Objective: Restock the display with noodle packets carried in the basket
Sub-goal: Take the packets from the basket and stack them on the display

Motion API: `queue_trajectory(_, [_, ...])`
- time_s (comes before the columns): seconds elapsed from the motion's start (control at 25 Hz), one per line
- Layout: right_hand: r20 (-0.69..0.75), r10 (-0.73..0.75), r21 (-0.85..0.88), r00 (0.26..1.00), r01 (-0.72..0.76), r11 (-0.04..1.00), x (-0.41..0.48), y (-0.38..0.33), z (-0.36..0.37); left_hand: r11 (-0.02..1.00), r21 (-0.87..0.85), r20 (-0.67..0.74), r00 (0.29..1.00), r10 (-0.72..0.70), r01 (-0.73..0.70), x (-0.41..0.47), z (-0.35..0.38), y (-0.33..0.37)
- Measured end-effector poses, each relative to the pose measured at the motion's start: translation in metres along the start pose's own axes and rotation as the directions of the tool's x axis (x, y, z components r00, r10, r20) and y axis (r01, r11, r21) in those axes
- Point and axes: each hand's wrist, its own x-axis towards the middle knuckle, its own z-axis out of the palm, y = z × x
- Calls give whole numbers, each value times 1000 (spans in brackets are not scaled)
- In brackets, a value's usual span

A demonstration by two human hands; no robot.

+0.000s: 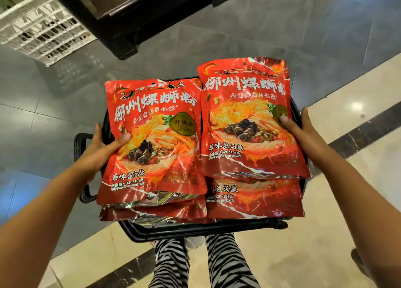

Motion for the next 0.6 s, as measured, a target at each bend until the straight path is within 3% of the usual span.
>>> queue_trajectory(0.2, [15,-44,136,999,41,990,-16,13,-15,998,53,-9,1000,19,-19,-2,14,13])
queue_trajectory(0.6, [-36,108,221,993,-98,970,-4,38,-89,979,174,118,989,89,-109,1,84,102])
